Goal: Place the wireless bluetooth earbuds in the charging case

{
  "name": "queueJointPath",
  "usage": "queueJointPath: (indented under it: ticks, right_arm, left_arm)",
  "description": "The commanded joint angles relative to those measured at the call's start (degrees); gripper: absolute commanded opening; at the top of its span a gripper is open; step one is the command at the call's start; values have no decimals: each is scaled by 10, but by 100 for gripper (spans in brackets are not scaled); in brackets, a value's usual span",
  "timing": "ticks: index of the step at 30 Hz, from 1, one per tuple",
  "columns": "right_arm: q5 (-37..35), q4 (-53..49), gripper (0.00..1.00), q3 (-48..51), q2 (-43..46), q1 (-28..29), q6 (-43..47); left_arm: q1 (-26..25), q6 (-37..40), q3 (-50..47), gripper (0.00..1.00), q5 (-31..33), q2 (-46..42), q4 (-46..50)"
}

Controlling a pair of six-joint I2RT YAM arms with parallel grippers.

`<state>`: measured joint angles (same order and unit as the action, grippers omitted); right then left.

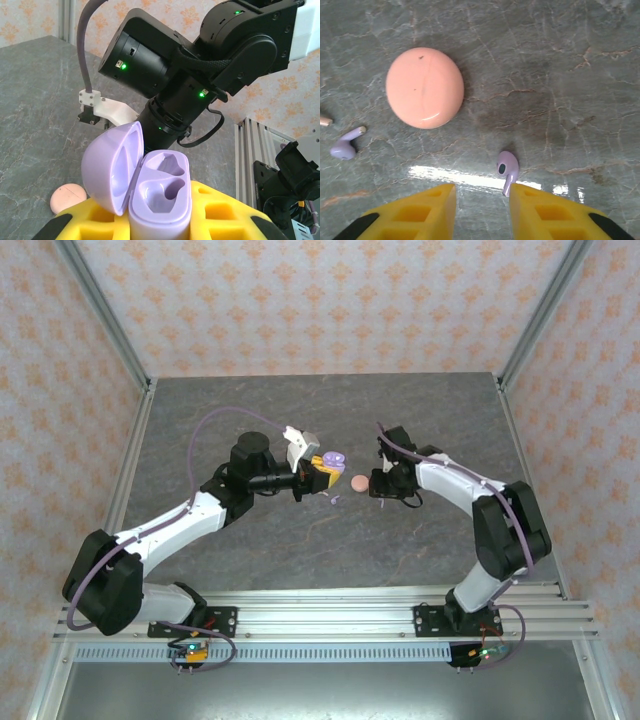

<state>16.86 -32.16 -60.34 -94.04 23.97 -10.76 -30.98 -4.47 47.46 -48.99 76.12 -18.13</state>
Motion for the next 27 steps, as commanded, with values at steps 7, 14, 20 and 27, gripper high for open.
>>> queueJointPath:
  ticks: [7,14,20,27]
  right_arm:
    - [-21,-19,39,-23,-37,0,-19]
    - [-43,-27,34,-34,-58,1,-36]
    - [-46,-31,32,-40,-76,1,-36]
    - [-48,-37,27,-49,-93,1,-24]
  left_arm:
    - [3,8,-1,1,5,-17,2]
    - [3,7,-1,1,4,-16,2]
    - [2,7,0,1,4,-17,2]
    - [2,6,-2,1,4,-17,0]
